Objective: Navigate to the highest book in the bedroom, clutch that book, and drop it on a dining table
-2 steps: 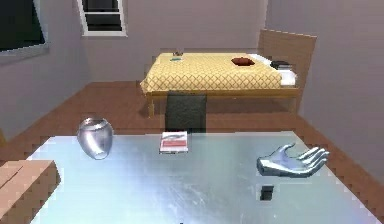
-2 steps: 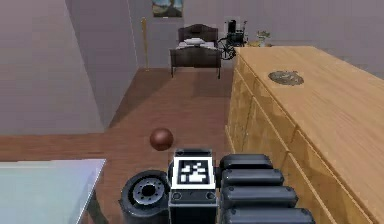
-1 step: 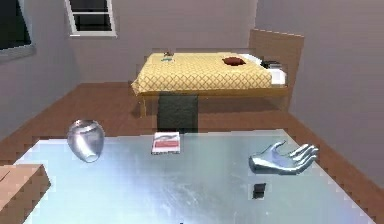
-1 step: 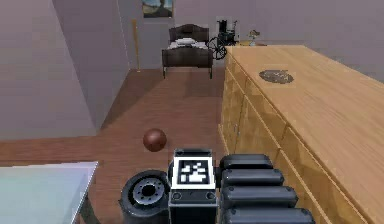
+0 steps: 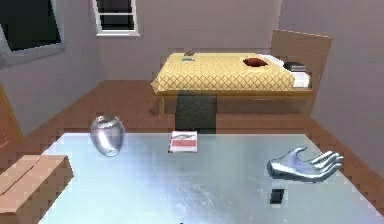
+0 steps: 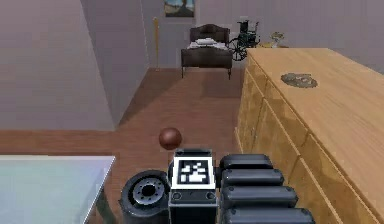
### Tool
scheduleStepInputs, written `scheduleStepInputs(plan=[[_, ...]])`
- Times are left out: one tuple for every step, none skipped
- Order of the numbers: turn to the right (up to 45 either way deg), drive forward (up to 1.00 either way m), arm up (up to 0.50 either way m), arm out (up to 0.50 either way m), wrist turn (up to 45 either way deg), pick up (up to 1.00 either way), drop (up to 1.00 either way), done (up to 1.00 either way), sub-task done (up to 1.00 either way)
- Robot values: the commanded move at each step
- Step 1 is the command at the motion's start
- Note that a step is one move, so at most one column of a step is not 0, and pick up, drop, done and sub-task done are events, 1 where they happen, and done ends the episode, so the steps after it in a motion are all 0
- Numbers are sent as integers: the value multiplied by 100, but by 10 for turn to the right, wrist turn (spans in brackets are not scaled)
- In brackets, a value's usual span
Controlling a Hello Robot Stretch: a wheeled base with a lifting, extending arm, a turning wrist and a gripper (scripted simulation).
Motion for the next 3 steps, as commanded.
scheduleStepInputs(plan=[[90,0,0,0,0,0,0,0,0],[-30,0,0,0,0,0,0,0,0],[-450,0,0,0,0,0,0,0,0]])
